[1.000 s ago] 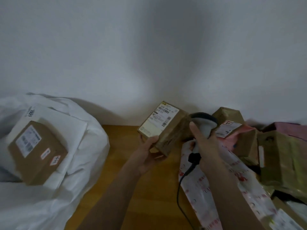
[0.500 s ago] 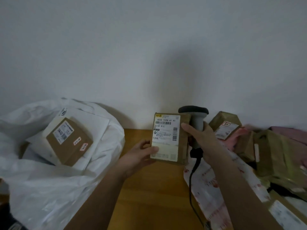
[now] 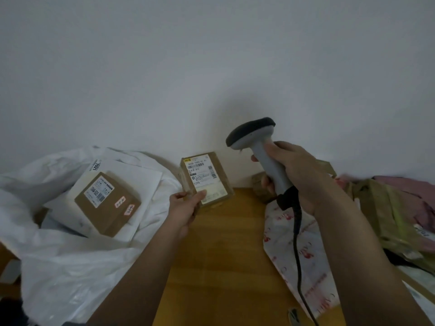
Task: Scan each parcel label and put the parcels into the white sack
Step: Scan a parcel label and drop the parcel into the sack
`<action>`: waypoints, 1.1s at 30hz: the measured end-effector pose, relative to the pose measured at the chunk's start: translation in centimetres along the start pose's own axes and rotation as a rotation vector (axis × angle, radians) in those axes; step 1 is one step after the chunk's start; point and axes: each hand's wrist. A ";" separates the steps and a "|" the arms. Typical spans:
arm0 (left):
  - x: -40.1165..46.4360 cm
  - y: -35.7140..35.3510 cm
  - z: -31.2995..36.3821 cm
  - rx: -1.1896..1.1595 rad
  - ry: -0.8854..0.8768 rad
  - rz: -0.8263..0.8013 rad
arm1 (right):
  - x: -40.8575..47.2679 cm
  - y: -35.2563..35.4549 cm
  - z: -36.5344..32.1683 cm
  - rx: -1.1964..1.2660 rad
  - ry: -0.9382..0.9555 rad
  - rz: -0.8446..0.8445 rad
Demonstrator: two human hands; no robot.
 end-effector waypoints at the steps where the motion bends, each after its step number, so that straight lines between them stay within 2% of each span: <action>1: 0.1 0.0 0.1 -0.009 0.000 0.005 | -0.4 -0.1 -0.8 0.010 0.011 -0.009; 11: 1.7 -0.1 0.7 -0.036 0.011 0.013 | -3.1 0.0 -5.2 -0.005 0.059 0.046; 33: 2.1 -1.7 1.4 -0.066 0.055 -0.026 | -3.5 0.9 -6.1 -0.082 0.131 0.020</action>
Point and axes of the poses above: each hand's wrist, its own x-axis towards the middle knuckle, its own y-axis out of the back of the hand, z = x × y, and after that the axes turned 14 degrees about y, right-handed
